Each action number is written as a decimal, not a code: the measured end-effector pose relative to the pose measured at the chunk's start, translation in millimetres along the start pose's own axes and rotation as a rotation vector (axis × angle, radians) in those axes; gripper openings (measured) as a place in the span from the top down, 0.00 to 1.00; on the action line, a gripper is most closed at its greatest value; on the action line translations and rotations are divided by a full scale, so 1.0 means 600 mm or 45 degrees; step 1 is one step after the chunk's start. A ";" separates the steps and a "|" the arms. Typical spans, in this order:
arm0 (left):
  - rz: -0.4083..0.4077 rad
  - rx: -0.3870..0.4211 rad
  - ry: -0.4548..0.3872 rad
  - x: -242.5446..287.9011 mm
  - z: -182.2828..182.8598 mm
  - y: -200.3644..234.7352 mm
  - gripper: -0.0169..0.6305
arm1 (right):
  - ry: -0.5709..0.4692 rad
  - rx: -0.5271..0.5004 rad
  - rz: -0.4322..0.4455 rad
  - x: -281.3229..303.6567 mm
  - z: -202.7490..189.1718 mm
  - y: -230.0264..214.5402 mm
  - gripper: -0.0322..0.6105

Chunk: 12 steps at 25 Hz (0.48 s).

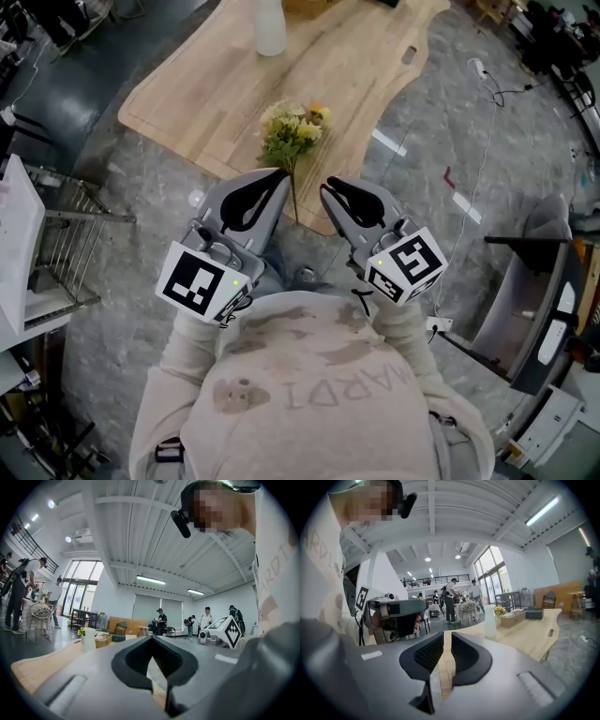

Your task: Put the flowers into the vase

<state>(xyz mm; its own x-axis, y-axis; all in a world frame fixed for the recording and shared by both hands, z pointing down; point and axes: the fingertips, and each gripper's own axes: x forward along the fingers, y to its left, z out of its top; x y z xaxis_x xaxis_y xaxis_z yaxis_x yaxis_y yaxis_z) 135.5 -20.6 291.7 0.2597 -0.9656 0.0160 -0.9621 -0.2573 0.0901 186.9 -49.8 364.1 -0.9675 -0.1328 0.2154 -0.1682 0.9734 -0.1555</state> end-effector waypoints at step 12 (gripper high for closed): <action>-0.118 -0.054 0.041 0.054 -0.017 0.142 0.97 | 0.405 0.154 -0.178 0.136 -0.122 -0.077 0.80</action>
<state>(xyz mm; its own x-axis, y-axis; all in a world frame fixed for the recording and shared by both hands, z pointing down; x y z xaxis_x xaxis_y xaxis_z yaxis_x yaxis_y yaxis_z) 62.9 -73.4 309.8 0.3506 -0.9358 0.0373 -0.9297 -0.3430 0.1347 129.9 -92.0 459.6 -0.8294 -0.1797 0.5290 -0.3343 0.9182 -0.2122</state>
